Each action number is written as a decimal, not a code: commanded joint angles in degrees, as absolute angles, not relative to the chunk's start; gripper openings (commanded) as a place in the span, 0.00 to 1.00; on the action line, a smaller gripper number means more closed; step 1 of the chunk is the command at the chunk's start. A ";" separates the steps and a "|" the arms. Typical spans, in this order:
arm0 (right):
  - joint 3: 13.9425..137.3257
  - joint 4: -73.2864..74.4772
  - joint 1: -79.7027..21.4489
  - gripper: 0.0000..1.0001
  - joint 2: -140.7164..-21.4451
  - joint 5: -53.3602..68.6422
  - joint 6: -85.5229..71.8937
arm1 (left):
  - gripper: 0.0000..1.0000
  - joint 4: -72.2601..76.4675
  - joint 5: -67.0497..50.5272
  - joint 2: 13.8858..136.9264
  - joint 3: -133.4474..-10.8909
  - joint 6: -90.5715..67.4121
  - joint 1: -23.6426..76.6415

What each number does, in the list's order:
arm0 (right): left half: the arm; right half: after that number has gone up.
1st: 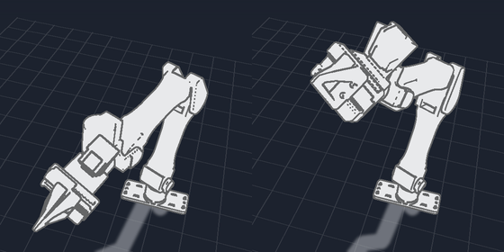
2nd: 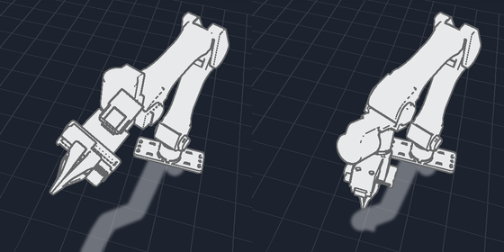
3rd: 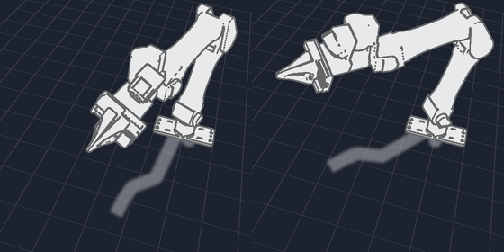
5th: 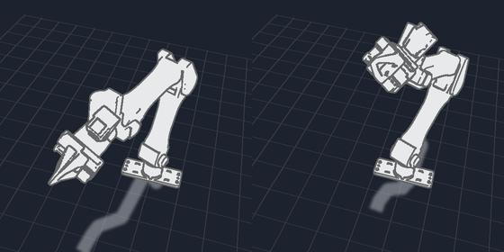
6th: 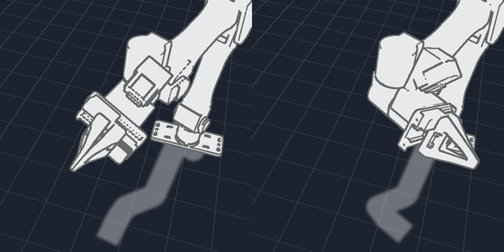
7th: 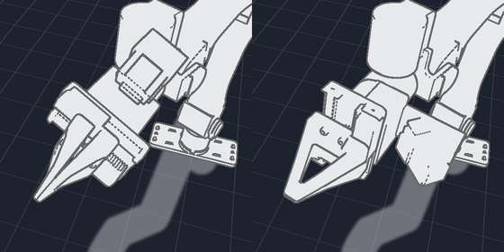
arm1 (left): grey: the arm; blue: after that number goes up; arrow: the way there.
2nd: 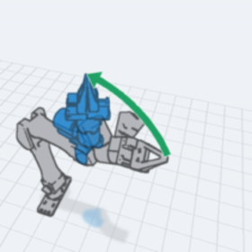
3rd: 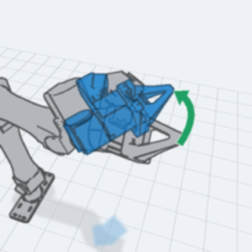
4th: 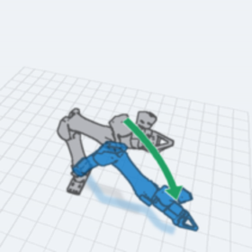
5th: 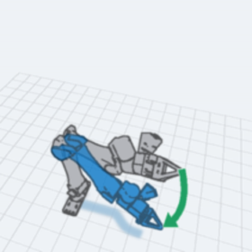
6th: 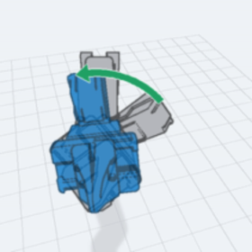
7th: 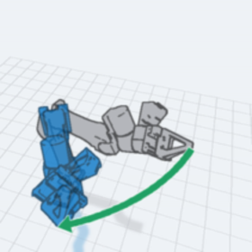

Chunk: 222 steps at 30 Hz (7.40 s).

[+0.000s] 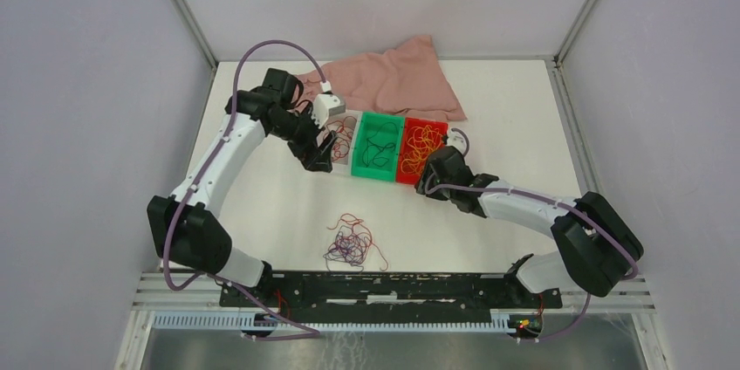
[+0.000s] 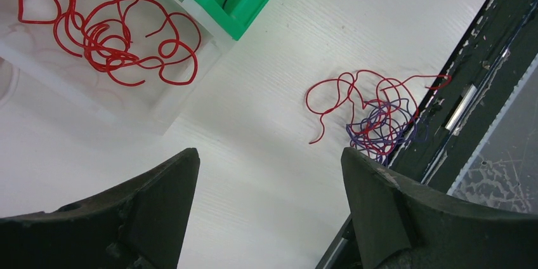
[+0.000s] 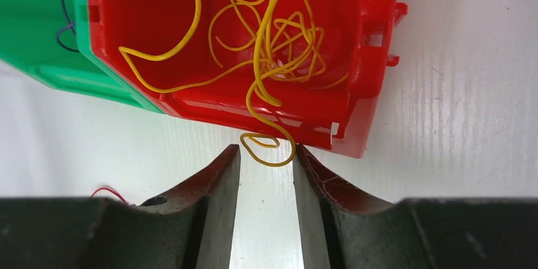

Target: Untangle the cables

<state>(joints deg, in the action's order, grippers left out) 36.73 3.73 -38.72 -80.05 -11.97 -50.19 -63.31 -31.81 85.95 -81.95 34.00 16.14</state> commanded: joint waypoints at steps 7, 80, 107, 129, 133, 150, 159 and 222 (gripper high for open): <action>38.32 -0.95 -38.12 0.26 -78.96 -13.45 -54.75 | 0.88 -60.94 -34.26 80.40 -78.62 39.18 16.10; 68.98 12.99 -57.23 0.66 -103.26 29.14 2.23 | 1.00 -56.06 -41.35 72.19 -67.71 45.27 3.30; 55.60 -12.58 -48.52 0.00 -93.90 11.37 -24.14 | 0.93 -55.55 -49.28 72.69 -61.27 45.13 1.20; 48.68 -32.91 -48.52 0.01 -81.40 22.75 -42.64 | 0.80 -39.36 -47.22 67.20 -53.91 26.45 17.67; 48.86 -38.08 -48.73 0.01 -80.84 25.21 -47.07 | 0.73 -38.83 -48.16 65.34 -54.65 24.03 17.67; 51.58 -42.06 -49.39 0.01 -79.17 27.59 -51.06 | 0.04 -38.17 -51.62 56.04 -55.95 19.77 17.67; 44.21 -40.67 -49.38 0.62 -73.53 23.44 -41.48 | 0.03 -38.30 -49.68 53.90 -60.88 15.70 17.69; 46.02 -39.46 -56.19 0.00 -75.15 14.18 -38.67 | 0.25 -37.09 -49.73 47.09 -57.73 16.54 17.93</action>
